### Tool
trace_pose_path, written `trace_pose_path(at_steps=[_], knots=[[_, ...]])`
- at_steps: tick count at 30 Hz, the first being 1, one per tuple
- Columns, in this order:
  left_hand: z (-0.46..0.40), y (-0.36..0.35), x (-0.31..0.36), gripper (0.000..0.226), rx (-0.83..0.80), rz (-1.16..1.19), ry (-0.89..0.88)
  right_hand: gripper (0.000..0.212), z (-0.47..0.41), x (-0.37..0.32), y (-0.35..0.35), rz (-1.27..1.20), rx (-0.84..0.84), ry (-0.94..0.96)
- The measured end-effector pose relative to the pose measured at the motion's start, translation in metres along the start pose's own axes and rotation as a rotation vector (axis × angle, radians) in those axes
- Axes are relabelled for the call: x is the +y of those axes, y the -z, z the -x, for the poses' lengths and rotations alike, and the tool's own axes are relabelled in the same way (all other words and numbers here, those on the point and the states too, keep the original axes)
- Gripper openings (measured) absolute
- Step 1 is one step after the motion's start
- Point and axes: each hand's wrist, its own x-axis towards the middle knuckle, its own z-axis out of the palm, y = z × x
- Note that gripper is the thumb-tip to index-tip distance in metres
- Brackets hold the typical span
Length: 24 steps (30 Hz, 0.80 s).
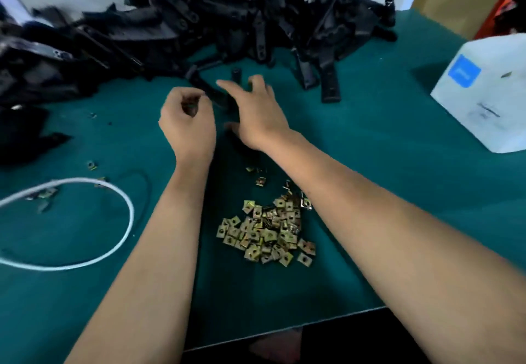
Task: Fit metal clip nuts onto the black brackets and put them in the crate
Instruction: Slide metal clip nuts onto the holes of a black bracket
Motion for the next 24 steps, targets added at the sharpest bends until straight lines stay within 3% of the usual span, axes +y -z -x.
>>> trace_pose_path(at_steps=[3, 5, 8, 10, 12, 14, 16, 18, 21, 24], knots=[[-0.011, 0.000, -0.009, 0.007, 0.095, 0.043, 0.161, 0.069, -0.028, -0.009, -0.016, 0.083, -0.098, -0.049], [-0.012, -0.002, -0.013, 0.004, 0.092, 0.092, 0.243, 0.049, -0.039, -0.003, -0.019, -0.002, -0.019, -0.056], [-0.016, -0.008, -0.016, 0.018, -0.041, 0.120, 0.370, 0.019, -0.040, 0.003, -0.014, -0.446, 0.157, -0.195], [-0.017, -0.011, -0.014, 0.037, -0.160, 0.259, 0.505, 0.019, -0.030, 0.004, -0.012, -0.716, 0.206, -0.260], [-0.018, -0.011, -0.010, 0.046, -0.220, 0.411, 0.583, 0.020, -0.018, 0.002, -0.009, -0.810, 0.172, -0.153], [-0.018, -0.010, -0.006, 0.035, -0.215, 0.516, 0.625, 0.023, -0.004, 0.001, -0.004, -0.881, 0.061, 0.001], [-0.017, -0.010, -0.004, 0.018, -0.183, 0.597, 0.621, 0.038, 0.010, 0.005, 0.000, -0.837, -0.016, 0.118], [-0.016, -0.009, -0.004, 0.005, -0.131, 0.643, 0.602, 0.048, 0.025, 0.012, 0.005, -0.682, 0.020, 0.152], [-0.018, -0.009, -0.007, 0.014, -0.066, 0.684, 0.635, 0.041, 0.040, 0.024, 0.019, -0.490, 0.068, 0.182], [-0.022, -0.008, -0.011, 0.012, -0.031, 0.779, 0.724, 0.028, 0.047, 0.031, 0.032, -0.311, -0.179, 0.290]])
